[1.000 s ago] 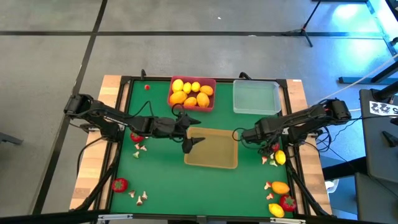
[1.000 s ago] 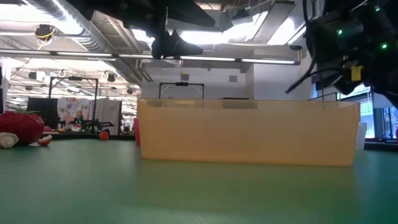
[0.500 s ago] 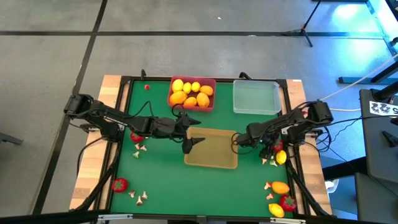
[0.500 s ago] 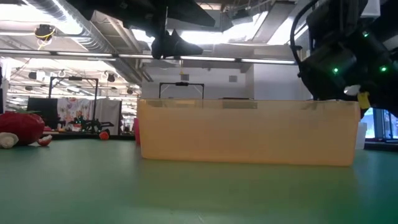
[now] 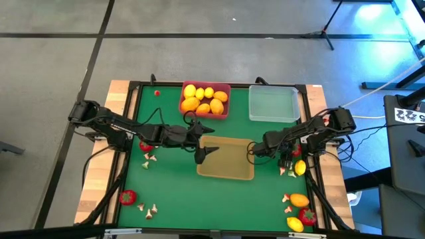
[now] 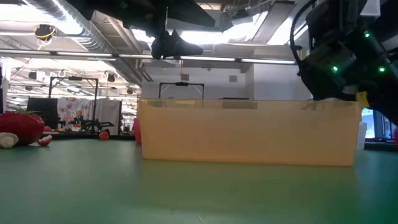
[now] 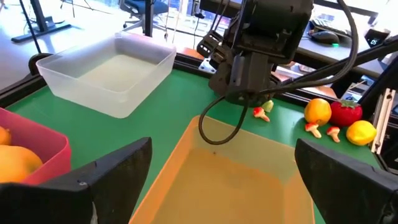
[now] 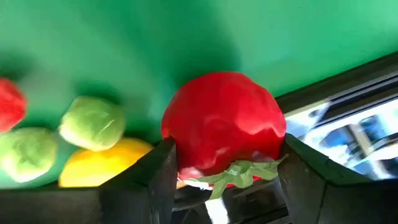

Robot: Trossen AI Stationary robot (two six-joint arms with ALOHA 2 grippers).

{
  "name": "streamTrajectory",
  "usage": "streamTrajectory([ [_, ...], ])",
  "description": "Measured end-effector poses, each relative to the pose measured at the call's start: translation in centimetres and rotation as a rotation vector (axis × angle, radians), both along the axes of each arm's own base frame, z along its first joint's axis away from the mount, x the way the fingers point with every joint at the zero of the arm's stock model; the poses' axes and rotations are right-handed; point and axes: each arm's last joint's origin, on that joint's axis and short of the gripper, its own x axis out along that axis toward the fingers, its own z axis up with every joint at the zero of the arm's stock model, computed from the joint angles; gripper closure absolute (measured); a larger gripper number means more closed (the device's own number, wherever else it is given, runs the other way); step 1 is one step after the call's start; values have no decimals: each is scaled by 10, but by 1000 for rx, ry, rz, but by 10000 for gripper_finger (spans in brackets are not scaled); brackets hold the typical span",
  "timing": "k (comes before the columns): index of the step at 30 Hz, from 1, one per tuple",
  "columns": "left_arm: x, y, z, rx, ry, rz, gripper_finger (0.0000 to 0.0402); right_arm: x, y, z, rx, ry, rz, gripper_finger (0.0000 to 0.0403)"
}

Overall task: Sort produce into baskets
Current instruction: Put the red tomato into the white bin

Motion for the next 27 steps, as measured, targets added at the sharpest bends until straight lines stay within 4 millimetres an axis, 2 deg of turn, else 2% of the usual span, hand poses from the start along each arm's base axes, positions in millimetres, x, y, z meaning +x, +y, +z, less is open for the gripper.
streamTrajectory([
  [4,0,0,0,0,0,2,13,4,-1,14,-24,-26,46,193],
  [14,0,-2,0,-5,0,-3,13,12,-7,46,-167,-232,186,196],
  [21,0,-1,0,-36,-6,10,13,14,-27,72,-234,-399,185,197],
  [27,0,-1,0,-28,-4,7,13,8,-48,98,-254,-566,113,198],
])
